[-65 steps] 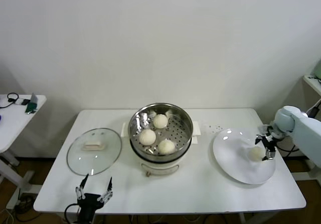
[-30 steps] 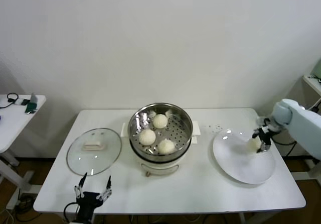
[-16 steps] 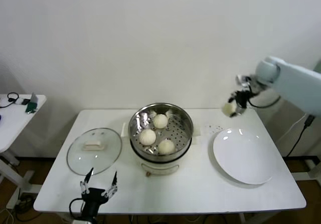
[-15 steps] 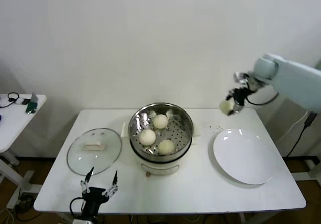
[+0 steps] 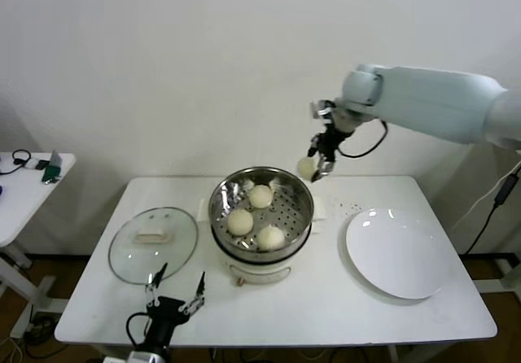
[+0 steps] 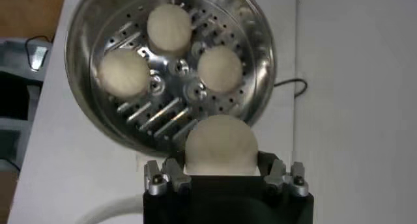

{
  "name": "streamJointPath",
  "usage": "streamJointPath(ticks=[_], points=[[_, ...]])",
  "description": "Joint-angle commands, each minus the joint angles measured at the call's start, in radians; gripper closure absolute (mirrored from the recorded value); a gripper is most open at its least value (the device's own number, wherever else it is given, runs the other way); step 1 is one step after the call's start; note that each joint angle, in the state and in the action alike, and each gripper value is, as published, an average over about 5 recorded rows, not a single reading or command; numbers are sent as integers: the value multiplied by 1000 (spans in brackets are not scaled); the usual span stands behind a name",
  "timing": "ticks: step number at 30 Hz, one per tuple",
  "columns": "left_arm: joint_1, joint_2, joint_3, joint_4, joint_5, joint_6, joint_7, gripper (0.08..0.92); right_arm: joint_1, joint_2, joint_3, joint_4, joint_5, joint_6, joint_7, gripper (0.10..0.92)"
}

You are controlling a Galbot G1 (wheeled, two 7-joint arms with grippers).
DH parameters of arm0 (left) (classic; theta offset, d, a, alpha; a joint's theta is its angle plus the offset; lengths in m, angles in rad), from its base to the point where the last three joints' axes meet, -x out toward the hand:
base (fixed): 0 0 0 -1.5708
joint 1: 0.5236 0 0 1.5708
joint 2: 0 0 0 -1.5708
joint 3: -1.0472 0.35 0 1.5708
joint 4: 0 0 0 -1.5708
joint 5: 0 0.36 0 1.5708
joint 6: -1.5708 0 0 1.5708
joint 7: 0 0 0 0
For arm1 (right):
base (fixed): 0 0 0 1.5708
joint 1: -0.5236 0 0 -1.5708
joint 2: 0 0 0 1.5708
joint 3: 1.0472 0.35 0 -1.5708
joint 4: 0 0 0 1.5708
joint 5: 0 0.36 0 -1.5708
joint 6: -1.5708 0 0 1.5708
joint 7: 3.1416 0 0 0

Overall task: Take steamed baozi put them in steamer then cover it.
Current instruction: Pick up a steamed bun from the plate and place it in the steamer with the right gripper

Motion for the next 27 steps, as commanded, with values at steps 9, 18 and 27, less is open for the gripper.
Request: streamJointPath(ticks=[9,18,27], points=[[-5,15,2,6,-7,-3,0,177,-106,178,-87,-19,50,-32,68,321],[-15,22,-12,20,-16,-4,1,177,-153,176,-85,-13,16,-31,79,321],[-10,24,-14,26,-17,-8,1,177,-174,172,-68,-41,-13,-33,95,317]])
